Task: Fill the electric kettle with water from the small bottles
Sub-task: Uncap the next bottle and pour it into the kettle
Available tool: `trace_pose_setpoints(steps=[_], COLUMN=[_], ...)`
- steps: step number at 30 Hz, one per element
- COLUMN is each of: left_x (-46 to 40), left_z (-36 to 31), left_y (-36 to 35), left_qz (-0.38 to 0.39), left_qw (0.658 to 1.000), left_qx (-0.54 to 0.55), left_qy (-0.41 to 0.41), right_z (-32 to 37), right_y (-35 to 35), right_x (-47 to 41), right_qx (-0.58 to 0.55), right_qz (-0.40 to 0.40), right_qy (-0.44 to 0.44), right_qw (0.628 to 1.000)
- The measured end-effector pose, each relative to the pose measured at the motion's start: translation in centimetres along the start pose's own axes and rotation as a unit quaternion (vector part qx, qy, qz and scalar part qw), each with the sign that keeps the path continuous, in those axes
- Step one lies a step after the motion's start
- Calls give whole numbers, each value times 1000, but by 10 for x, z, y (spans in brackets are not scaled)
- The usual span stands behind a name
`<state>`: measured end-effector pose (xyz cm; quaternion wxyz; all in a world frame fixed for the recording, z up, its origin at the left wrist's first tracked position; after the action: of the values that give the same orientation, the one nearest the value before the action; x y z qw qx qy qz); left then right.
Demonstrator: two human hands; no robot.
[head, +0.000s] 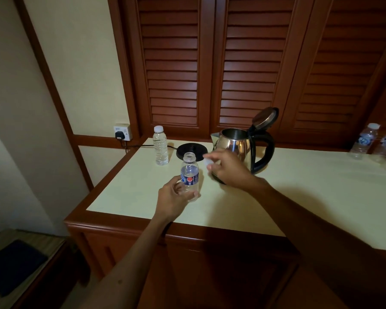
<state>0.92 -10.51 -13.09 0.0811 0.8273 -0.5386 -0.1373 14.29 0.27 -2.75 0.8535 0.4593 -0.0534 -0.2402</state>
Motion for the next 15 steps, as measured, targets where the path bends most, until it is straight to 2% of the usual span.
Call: trace_pose_setpoints(steps=[2,7,15], left_x=[-1,-2,-6], left_z=[2,4,9], left_y=[0,1,1], left_qz=[2,10,20], left_qw=[1000,999,999], left_qx=[4,22,14], left_qy=[-5,-23,-31], right_z=[20,46,56], right_y=[14,17,16], right_x=[-12,-34,-48], right_qx=[19,120,197], right_qz=[-12,84,163], right_qy=[43,101,130], right_qw=[999,984,958])
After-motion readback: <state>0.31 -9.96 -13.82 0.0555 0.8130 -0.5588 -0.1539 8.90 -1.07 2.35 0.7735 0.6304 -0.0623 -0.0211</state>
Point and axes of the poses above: each hand's wrist, its own x-axis away from the middle knuckle, its own y-axis out of the back of the hand, z = x × y, the point moved 4 cm from there along -x, towards the middle knuckle, and after that the axes turned 15 degrees about z, right-handed, at the moved point
